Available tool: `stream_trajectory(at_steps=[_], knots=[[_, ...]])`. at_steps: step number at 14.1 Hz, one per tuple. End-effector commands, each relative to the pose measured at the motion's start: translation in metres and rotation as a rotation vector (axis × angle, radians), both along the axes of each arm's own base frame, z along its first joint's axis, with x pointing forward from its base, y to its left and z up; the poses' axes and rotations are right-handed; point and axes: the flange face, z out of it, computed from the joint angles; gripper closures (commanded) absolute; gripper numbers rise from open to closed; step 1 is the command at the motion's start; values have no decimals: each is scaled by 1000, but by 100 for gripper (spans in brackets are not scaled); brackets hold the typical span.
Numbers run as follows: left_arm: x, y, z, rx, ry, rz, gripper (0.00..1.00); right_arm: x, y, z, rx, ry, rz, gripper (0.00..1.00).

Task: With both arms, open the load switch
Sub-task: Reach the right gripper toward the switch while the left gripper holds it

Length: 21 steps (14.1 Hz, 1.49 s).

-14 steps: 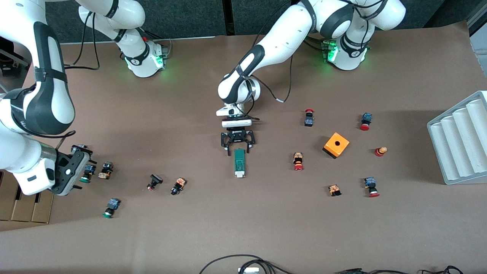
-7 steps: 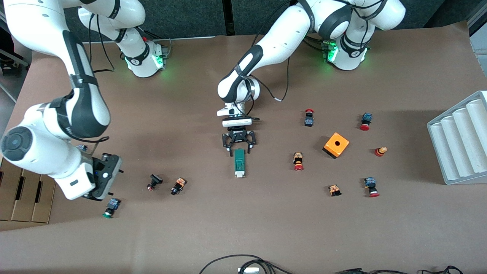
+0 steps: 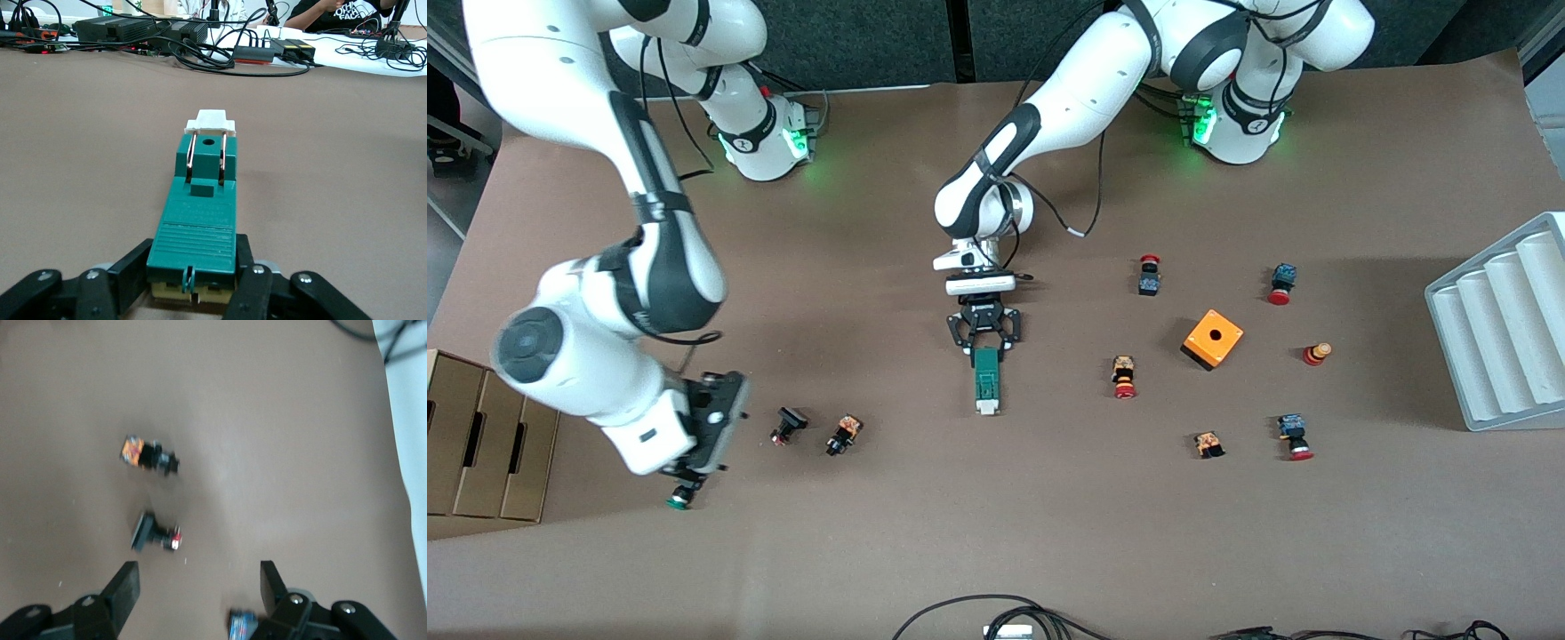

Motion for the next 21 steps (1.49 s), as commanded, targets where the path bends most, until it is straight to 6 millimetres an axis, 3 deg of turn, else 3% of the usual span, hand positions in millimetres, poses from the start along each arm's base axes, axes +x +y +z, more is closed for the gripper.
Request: stream_trajectory(at_steps=[1,4,7,9,12,13,14,15,17,19,21], knots=[[-3,0,-10,-12,3,-9,67,3,41,-15,25,-33,48,18],[-3,0,-10,-10,3,-10,66,4,65,-32,37,-63,68,18],[-3,0,-11,-6,4,-12,64,1,78,-64,101,0,36,18],[-5,-1,-11,-7,6,-13,55,-9,107,-81,110,32,60,19],[-10,-1,-16,-2,8,-18,37,-21,159,-84,117,-45,123,27],[-10,-1,-17,-1,9,-18,30,-23,168,-83,109,-70,133,27],[-10,-2,-17,0,9,-20,30,-24,172,-87,95,-74,136,27],[-10,-2,-16,0,8,-20,36,-27,177,-91,90,-71,138,26],[-11,0,-19,0,11,-18,56,-33,189,-104,91,-54,132,24],[-11,0,-21,3,12,-18,59,-39,213,-115,87,-59,163,24],[-11,0,-21,1,12,-17,69,-43,234,-121,74,-66,149,24]])
